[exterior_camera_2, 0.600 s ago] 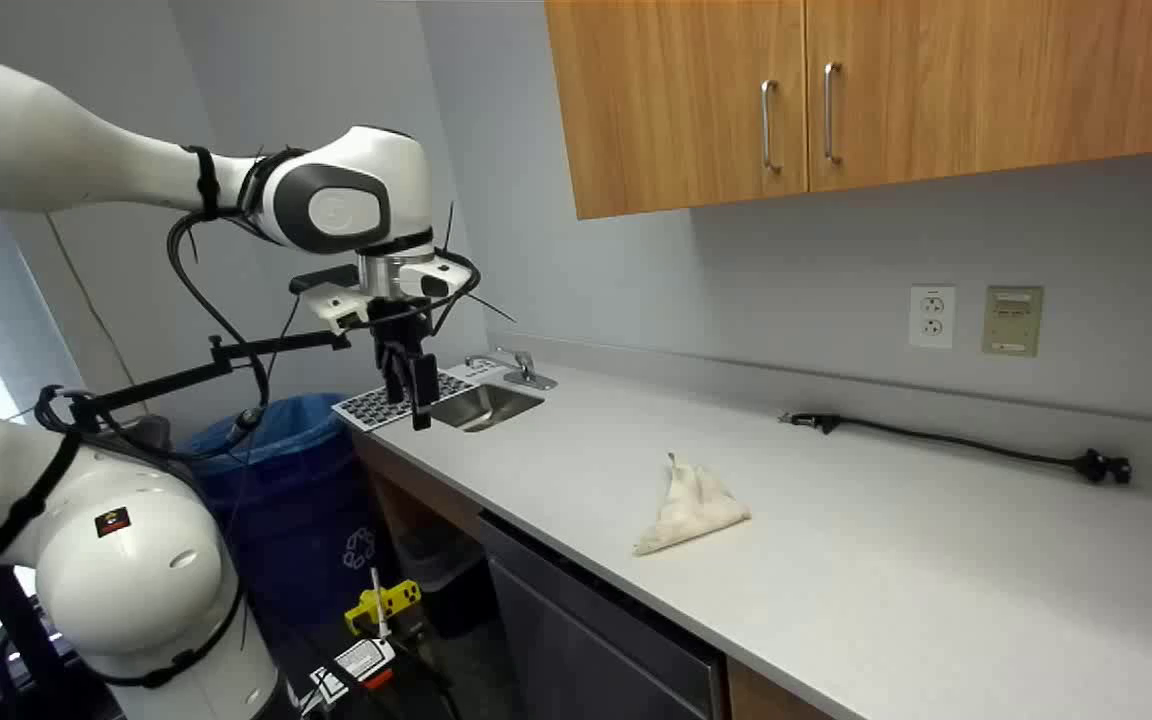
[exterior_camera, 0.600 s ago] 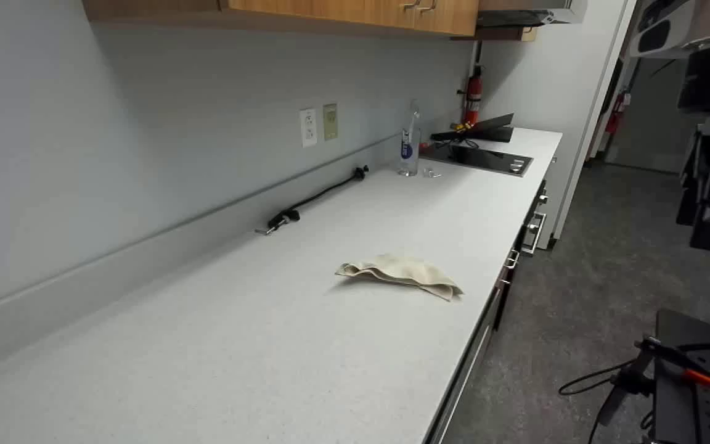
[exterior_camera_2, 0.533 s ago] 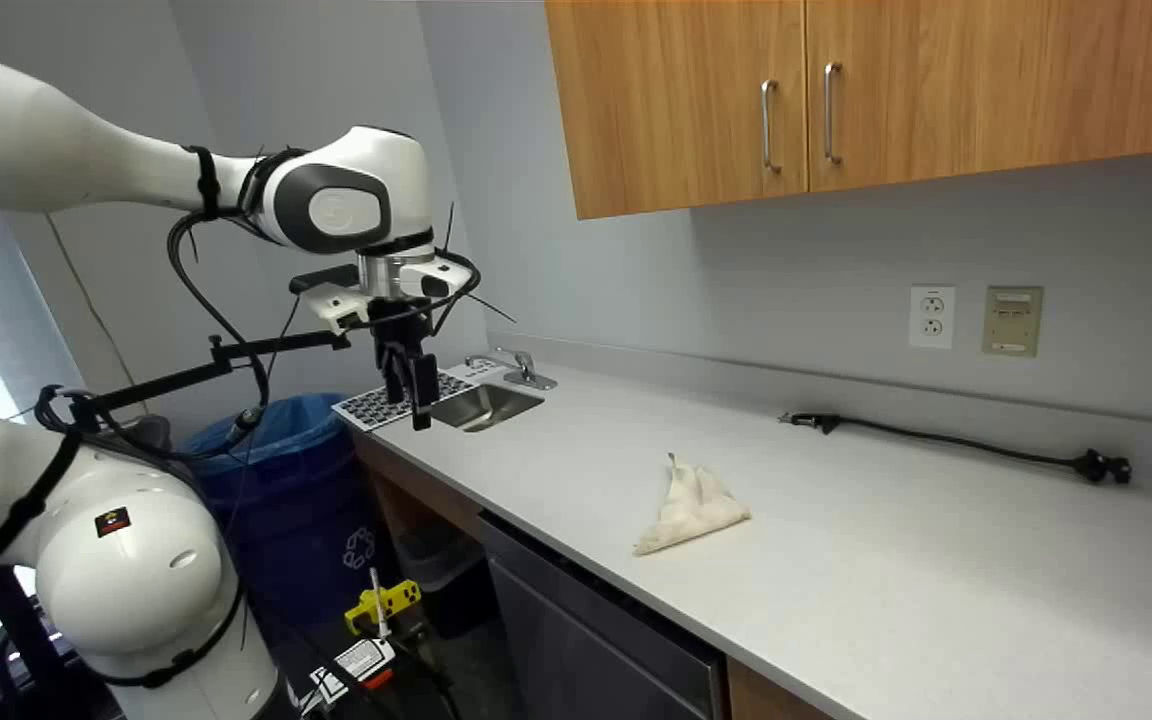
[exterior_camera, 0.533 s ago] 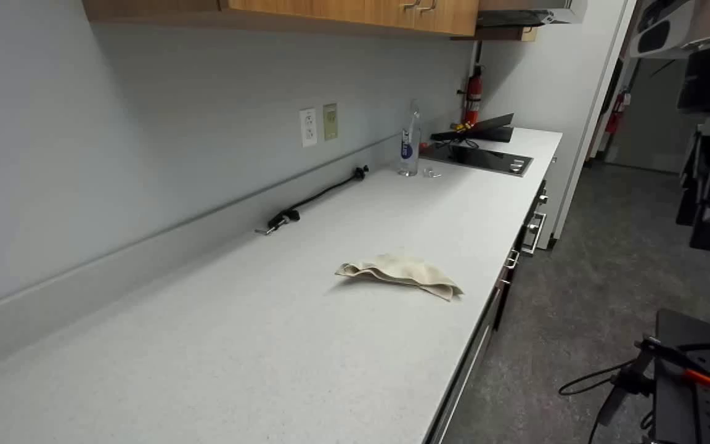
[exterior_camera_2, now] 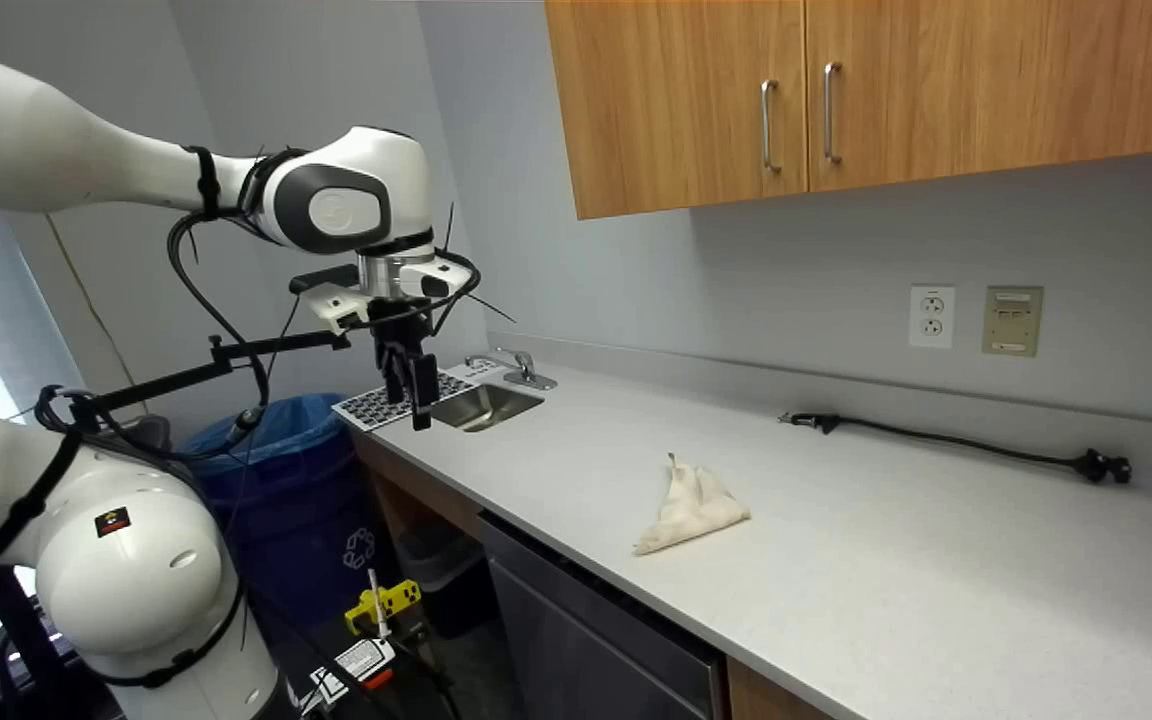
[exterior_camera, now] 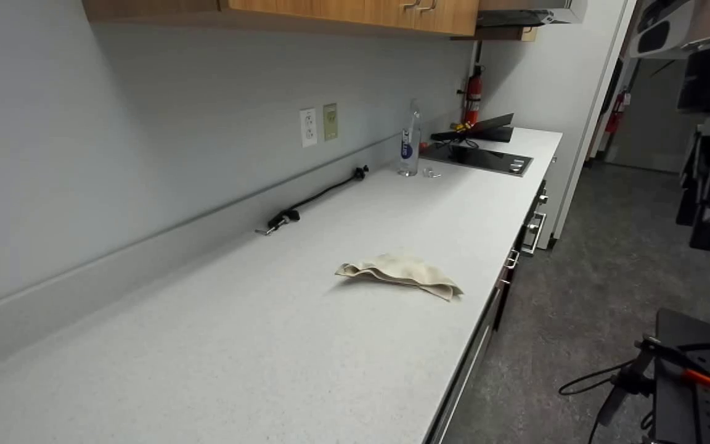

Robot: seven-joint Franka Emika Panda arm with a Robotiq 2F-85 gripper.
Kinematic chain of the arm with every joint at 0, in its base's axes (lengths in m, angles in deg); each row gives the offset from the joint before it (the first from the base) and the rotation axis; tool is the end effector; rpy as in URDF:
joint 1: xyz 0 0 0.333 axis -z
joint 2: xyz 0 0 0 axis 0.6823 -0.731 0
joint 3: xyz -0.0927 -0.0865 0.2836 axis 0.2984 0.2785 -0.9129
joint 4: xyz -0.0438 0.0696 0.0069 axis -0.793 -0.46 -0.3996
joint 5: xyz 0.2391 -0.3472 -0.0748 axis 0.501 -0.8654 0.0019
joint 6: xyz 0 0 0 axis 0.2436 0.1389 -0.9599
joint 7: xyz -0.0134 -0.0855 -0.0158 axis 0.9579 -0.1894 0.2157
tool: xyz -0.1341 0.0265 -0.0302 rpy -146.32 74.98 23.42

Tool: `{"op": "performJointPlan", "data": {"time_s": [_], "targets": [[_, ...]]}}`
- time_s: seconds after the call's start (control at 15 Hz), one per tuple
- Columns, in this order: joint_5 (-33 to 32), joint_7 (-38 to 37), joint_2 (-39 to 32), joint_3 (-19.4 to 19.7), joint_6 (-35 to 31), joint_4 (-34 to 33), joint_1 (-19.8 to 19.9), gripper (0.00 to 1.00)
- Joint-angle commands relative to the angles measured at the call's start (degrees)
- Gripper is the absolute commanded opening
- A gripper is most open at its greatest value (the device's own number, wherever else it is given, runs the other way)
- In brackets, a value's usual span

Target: Unfold the white cloth

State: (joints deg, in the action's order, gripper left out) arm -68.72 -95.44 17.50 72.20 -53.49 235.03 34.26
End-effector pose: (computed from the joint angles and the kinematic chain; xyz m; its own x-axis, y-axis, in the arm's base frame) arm 0.3383 0.1144 0.4153 0.9921 0.0365 -0.1198 0.0187 -0.9890 -0.1469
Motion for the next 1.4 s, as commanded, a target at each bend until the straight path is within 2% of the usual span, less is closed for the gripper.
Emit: {"op": "performJointPlan", "data": {"time_s": [0.0, 0.67, 0.93, 1.13, 1.33], "targets": [[0.33, 0.37, 0.03, -0.56, 0.21, -0.11, 0.70, 1.00], [-0.19, 0.85, -1.12, -0.29, -0.05, -0.66, 1.08, 1.00], [-3.00, 0.43, -3.27, -1.09, -0.75, -1.61, 2.03, 1.00], [-6.08, 0.06, -6.05, -1.37, -2.85, -2.47, 2.91, 1.00], [-9.01, 1.15, -10.36, -0.97, -7.96, -3.64, 3.39, 1.00]]}}
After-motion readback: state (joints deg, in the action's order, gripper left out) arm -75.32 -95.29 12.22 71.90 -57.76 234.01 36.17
